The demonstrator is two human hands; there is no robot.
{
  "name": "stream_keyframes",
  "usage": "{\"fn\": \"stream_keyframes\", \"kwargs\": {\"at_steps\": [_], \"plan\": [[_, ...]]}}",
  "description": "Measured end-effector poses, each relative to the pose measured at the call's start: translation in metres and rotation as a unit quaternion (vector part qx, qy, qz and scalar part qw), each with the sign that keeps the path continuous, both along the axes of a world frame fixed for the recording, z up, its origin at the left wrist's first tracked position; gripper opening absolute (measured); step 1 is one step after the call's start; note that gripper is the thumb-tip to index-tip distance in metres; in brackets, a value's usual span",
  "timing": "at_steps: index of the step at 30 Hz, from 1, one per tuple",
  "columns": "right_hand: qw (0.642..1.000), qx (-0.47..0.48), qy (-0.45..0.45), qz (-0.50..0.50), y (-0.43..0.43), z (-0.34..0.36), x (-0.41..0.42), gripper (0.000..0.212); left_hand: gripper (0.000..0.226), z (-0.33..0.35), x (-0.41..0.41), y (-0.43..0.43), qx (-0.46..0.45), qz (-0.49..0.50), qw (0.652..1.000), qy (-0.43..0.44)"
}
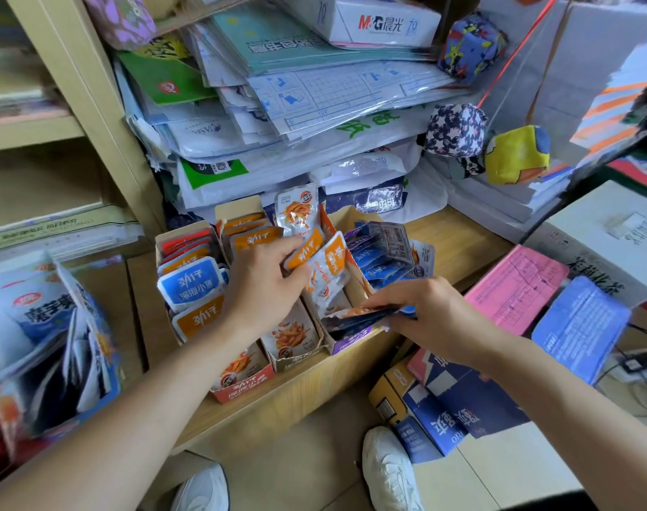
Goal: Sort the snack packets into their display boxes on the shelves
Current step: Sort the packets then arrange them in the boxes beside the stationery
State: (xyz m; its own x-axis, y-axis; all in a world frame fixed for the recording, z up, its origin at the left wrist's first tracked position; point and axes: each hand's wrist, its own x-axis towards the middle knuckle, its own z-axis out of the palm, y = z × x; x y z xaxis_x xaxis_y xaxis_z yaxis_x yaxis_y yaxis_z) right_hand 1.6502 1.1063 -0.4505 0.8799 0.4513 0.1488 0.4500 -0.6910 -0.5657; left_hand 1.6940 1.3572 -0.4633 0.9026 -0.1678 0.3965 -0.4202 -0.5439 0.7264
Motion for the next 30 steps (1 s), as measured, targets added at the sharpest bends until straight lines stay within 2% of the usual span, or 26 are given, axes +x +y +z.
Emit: {"fn": "stream_keyframes", "kwargs": {"at_steps": [1,6,11,15,22,26,30], "plan": [[1.000,0.004,0.000,-0.009,-0.001,0.001,0.001,0.032,0.007,0.002,0.000,0.002,-0.011,0.007,1.000,-0.008],[0.999,0.019,-0.024,-0.030,-0.002,0.006,0.006,0.021,0.020,0.005,0.003,0.013,-0.094,0.017,0.995,0.005],[0.995,0.060,-0.009,-0.083,0.000,0.006,0.009,0.015,0.011,0.010,-0.001,0.021,-0.190,0.039,0.979,0.058],[0.986,0.109,0.009,-0.122,0.001,0.009,0.017,0.016,0.016,0.011,0.000,0.029,-0.214,0.063,0.973,0.066],[0.956,0.146,-0.057,-0.249,0.033,0.002,0.030,0.019,0.006,0.014,-0.005,0.029,-0.206,0.122,0.971,0.026],[0.925,0.230,-0.036,-0.299,0.034,0.010,0.043,0.017,0.011,0.019,-0.008,0.031,-0.217,0.146,0.965,0.017],[0.899,0.305,-0.092,-0.300,0.022,0.032,0.041,0.010,0.013,0.021,-0.009,0.034,-0.270,0.109,0.956,0.044]]}}
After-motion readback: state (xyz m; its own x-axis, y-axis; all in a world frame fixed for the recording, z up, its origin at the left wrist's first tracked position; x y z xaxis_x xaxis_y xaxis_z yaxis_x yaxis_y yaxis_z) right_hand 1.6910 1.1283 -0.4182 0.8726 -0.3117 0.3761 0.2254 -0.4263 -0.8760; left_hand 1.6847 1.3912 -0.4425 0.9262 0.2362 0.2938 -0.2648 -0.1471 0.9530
